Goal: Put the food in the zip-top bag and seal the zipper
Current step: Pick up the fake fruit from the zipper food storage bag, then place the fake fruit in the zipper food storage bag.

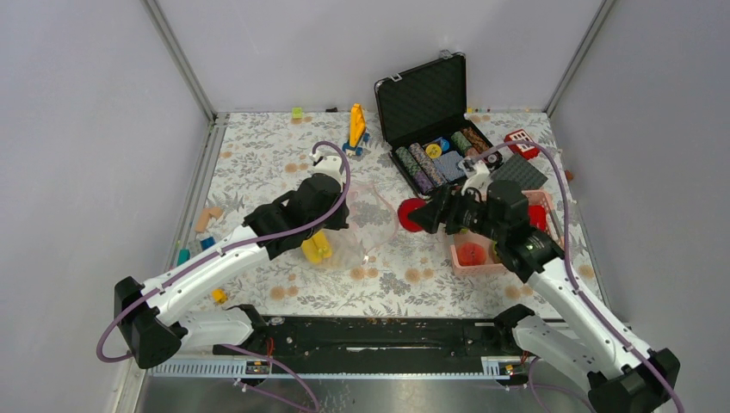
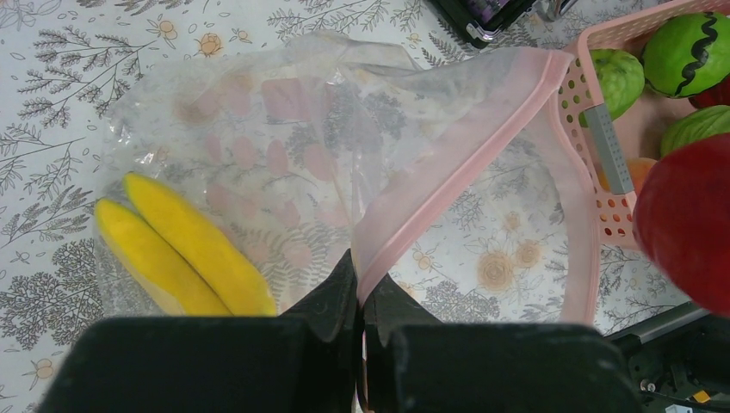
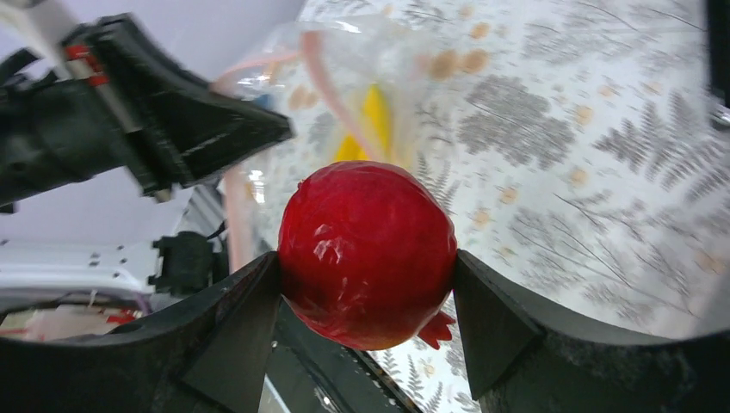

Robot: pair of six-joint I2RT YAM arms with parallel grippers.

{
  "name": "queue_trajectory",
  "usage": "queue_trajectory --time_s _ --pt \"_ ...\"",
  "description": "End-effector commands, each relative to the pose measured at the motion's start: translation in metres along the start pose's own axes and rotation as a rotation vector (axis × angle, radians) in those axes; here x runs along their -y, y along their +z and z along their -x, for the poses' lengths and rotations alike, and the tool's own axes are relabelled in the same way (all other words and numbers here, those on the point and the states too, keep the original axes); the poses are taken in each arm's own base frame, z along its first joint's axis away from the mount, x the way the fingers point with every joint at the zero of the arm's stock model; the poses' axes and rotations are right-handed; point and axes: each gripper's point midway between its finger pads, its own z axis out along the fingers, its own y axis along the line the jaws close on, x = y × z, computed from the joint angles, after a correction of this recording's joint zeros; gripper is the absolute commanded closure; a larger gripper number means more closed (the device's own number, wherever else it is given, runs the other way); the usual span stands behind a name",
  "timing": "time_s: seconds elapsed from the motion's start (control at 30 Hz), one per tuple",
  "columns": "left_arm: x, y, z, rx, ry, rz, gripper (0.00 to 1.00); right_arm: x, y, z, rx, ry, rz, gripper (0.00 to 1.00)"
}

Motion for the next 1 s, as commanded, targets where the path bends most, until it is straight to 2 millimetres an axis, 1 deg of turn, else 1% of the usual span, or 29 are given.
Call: queue_trajectory --time_s 0.0,0.1,0.17,0.27,0.4,0.47,0.53,0.63,0.77,0.87,0.97 --pt "0.009 0.002 0.01 0.037 -0.012 -0.044 1.0 -0.062 0.003 0.035 0.084 -0.113 0.215 0.57" --pt "0.01 0.002 0.01 0.034 -0.011 -0.044 1.0 -0.086 0.006 0.037 0.074 -0.158 0.291 0.57" --pt "0.009 0.002 0.009 0.034 -0.011 -0.044 1.0 -0.099 0.008 0.033 0.061 -0.193 0.337 0.57" --pt "0.009 0.001 0.01 0.038 -0.012 -0.044 1.0 -0.115 0.016 0.02 0.006 -0.221 0.394 0.57" --pt "0.01 0.001 0.01 0.039 -0.012 -0.047 1.0 -0.123 0.034 -0.003 -0.082 -0.239 0.411 0.57" --pt "0.01 0.0 0.011 0.04 -0.014 -0.051 1.0 -0.122 0.044 -0.013 -0.119 -0.247 0.388 0.57" --pt "0.011 0.0 0.011 0.039 -0.014 -0.053 1.0 -0.115 0.055 -0.021 -0.144 -0.257 0.338 0.57" --pt "0.01 -0.002 0.011 0.044 -0.015 -0.058 1.0 -0.096 0.069 -0.031 -0.166 -0.268 0.227 0.57" --pt "0.009 -0.003 0.012 0.05 -0.012 -0.055 1.0 -0.074 0.083 -0.04 -0.187 -0.29 0.118 0.52" --pt "0.009 -0.004 0.013 0.054 -0.012 -0.056 1.0 -0.071 0.089 -0.046 -0.202 -0.306 0.098 0.5" --pt "0.009 -0.002 0.012 0.053 -0.01 -0.053 1.0 -0.072 0.092 -0.051 -0.216 -0.309 0.102 0.47"
